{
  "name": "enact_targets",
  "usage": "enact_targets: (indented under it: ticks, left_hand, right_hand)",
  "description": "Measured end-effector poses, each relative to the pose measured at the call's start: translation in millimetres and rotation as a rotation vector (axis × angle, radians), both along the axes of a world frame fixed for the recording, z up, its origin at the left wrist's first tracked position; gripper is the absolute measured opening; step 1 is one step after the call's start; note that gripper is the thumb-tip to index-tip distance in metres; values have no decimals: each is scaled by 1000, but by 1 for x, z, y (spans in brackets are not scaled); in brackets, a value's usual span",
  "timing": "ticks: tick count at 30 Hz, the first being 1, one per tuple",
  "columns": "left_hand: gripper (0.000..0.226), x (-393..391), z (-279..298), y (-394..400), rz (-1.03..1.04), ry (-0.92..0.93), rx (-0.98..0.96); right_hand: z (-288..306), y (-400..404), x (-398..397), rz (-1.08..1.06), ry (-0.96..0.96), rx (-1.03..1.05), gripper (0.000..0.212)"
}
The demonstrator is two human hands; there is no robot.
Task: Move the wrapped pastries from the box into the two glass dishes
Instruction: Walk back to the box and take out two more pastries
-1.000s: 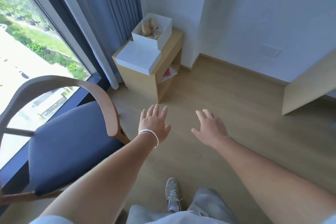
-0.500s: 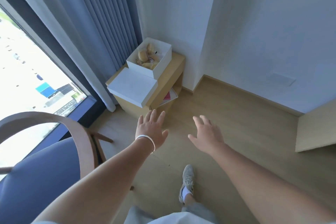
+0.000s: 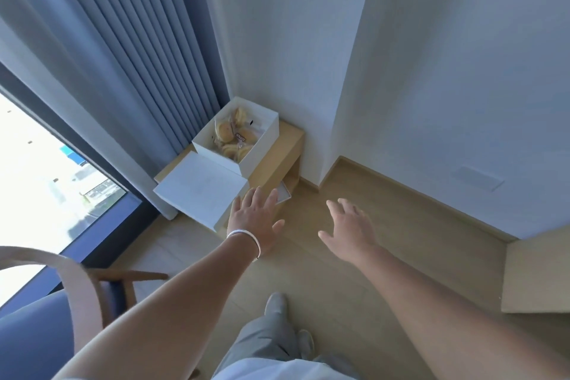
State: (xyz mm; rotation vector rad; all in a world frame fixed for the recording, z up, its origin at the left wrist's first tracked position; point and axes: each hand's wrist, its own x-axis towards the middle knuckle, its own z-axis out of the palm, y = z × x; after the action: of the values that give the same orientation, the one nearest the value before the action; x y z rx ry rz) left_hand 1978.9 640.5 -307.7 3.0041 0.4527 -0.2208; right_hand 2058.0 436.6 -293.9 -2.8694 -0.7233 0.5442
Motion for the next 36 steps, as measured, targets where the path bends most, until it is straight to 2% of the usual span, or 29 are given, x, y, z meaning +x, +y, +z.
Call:
enact_targets:
  ticks: [8, 19, 27, 36]
  left_hand:
    - [71, 96, -26, 46, 15, -10, 21]
    - [72, 218, -23, 139, 126, -56, -48]
    - [68, 234, -22, 196, 282, -68, -47]
    - [72, 220, -39, 234, 574, 45, -93]
  right_hand:
    - [-3, 36, 96, 26, -22, -51, 74]
    - [14, 141, 243, 154, -67, -132, 74]
    - [10, 215, 289, 330, -59, -154, 73]
    - [-15, 304, 334, 608, 4, -154, 74]
